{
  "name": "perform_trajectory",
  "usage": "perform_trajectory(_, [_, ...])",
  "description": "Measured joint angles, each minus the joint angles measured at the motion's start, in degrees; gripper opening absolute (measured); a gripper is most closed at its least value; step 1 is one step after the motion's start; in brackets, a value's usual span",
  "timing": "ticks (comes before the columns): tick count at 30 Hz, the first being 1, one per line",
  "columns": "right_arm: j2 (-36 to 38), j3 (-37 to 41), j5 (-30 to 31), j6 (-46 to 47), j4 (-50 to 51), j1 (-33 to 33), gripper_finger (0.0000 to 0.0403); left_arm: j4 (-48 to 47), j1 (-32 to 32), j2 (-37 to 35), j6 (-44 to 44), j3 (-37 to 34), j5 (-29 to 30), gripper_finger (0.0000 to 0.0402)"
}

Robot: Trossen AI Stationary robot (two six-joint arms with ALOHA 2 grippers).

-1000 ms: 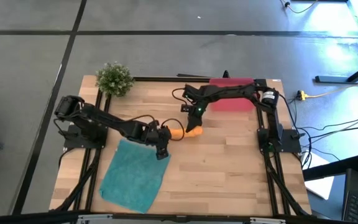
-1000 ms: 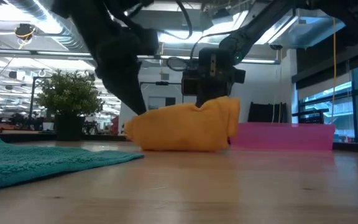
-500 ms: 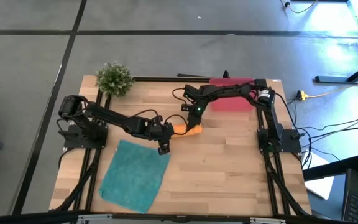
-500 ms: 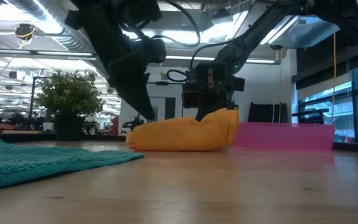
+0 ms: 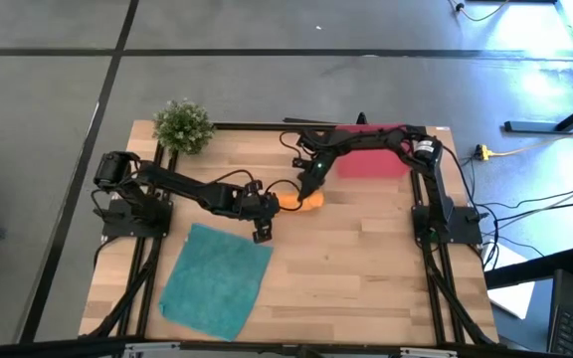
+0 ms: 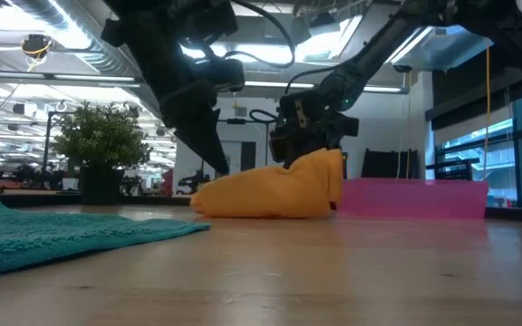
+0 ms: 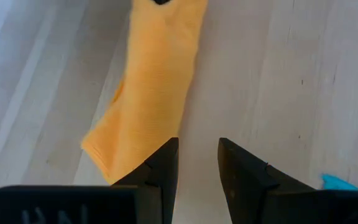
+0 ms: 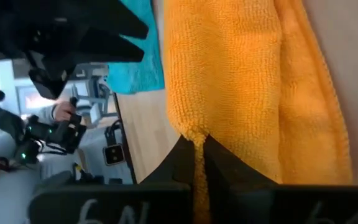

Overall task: Roll microfiber towels into tight, uniform cylinder then place into a basket
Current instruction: Fold the orange microfiber towel

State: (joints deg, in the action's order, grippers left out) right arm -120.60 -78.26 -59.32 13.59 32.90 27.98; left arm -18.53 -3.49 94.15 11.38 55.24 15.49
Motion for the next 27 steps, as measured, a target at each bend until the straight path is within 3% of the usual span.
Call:
perform_trajectory(12, [-2.2, 0.1, 2.2, 8.5, -1.0, 0.6, 0.0013, 0.3, 2.4, 1.7, -0.1, 0.1, 2.0, 0.0102])
perform_trajectory(27, [-2.6, 0.1, 3.2, 8.6, -2.8, 0.5, 0.0013, 3.3, 7.1, 4.9, -6.0, 0.0, 2.2, 0.0102])
